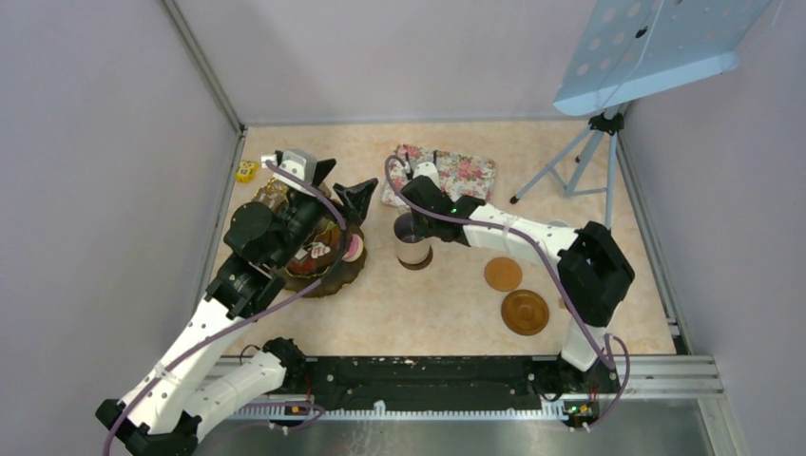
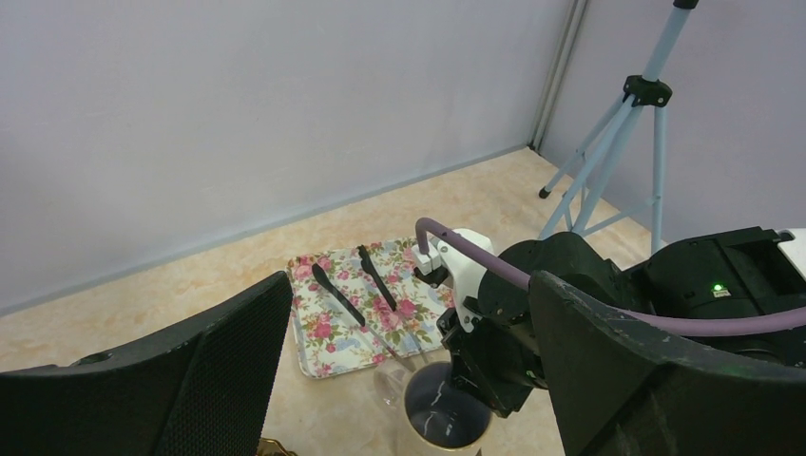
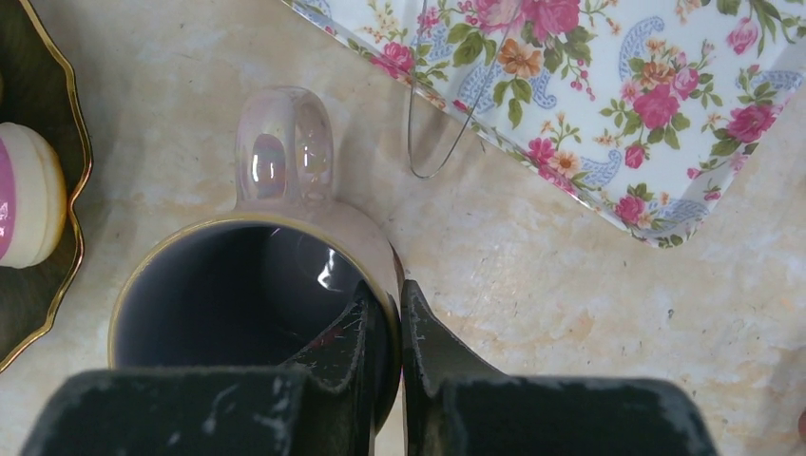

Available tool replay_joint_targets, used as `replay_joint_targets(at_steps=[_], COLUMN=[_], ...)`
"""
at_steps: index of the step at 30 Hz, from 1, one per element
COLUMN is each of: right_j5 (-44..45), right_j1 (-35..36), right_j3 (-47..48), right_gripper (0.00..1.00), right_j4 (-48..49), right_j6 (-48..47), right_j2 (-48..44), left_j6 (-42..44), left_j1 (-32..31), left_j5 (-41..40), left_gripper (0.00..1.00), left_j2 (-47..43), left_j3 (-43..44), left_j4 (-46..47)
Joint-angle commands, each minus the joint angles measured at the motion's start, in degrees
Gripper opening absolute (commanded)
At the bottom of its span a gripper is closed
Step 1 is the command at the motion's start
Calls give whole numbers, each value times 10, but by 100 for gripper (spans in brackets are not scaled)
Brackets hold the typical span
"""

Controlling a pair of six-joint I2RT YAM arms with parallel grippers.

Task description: Serve the afternoon tea

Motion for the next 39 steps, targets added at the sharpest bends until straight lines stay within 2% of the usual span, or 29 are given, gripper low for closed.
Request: replay_joint_targets(at_steps=[1, 10, 20, 22, 23, 25, 31, 36, 39], right_j5=[0, 2, 10, 10, 9, 7, 15, 49, 64], right_j1=[9, 15, 28, 29, 29, 30, 33, 34, 34], right_j3=[-7, -49, -42, -40, -39, -38, -31, -58, -89], right_gripper=[0, 0, 1, 10, 18, 24, 35, 49, 53], right_j4=[54, 78, 77, 75, 75, 74, 55, 47, 44], right_j6=[-14, -18, -25, -25, -25, -26, -29, -36, -41], right_j2=[-61, -83, -79, -79, -80, -82, -102, -163, -202], left_j6=[-7, -10, -10, -10, -10, -11, -11, -10, -10], left_j1=[4, 4, 5, 6, 6, 6, 6, 6, 6], left_j5=[5, 8, 8, 9, 9, 8, 8, 9, 8], left_gripper=[99, 99, 99, 99, 99, 99, 99, 99, 99], left_j2=[2, 4, 7, 6, 6, 6, 6, 5, 5], left_j3=[2, 2, 1, 1, 1, 1, 1, 1, 1], left_j4=[28, 28, 29, 29, 29, 28, 29, 29, 29])
